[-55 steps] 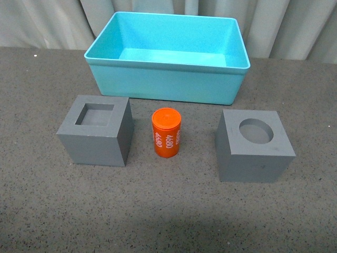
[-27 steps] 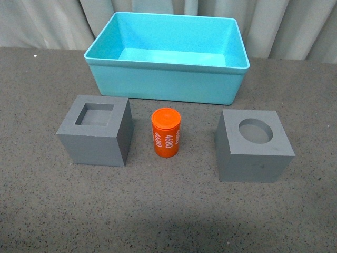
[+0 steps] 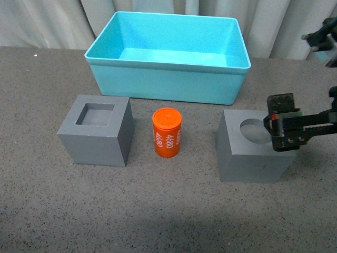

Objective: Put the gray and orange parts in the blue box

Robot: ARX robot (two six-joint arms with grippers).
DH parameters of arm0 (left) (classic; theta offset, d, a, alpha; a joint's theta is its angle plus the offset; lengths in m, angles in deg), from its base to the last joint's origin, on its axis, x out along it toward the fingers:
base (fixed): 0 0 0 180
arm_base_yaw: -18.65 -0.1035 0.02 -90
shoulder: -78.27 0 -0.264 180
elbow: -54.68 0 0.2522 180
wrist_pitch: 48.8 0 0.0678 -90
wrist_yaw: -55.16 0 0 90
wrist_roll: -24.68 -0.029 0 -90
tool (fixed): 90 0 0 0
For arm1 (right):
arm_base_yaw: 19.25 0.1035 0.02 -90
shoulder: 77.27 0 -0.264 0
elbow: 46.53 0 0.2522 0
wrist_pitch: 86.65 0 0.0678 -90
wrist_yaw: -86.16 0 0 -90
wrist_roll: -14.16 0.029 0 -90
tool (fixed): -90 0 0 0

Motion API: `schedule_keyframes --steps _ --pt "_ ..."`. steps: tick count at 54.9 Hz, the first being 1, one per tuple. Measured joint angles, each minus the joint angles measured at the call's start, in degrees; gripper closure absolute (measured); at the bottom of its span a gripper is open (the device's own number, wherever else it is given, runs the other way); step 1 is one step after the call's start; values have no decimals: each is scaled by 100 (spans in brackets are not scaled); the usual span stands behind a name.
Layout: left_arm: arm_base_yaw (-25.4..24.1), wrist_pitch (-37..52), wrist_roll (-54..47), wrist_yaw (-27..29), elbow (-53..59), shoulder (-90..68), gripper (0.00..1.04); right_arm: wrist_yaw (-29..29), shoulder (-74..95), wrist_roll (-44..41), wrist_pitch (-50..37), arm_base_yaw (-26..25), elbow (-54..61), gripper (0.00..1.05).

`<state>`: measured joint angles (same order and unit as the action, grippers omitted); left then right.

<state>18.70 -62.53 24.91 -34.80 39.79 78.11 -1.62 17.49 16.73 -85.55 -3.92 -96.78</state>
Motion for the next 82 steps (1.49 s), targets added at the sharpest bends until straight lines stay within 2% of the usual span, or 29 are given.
schedule_keyframes --steps 12,16,32,35,38,56,67,82 --pt "0 0 0 -2 0 0 7 26 861 501 262 92 -643 11" --pt "0 0 0 0 0 0 7 22 990 614 328 94 -730 27" --pt "0 0 0 -2 0 0 7 0 1025 973 763 146 -890 66" --pt "0 0 0 -2 0 0 7 -2 999 1084 859 155 -901 78" --pt "0 0 0 0 0 0 7 -31 933 1165 966 153 -901 85" --pt "0 0 0 -2 0 0 7 -463 -223 1333 1270 142 -723 87" --pt "0 0 0 0 0 0 7 -501 -1040 1281 1305 125 -1281 87" --pt "0 0 0 0 0 0 7 -310 647 1145 935 144 -3088 87"
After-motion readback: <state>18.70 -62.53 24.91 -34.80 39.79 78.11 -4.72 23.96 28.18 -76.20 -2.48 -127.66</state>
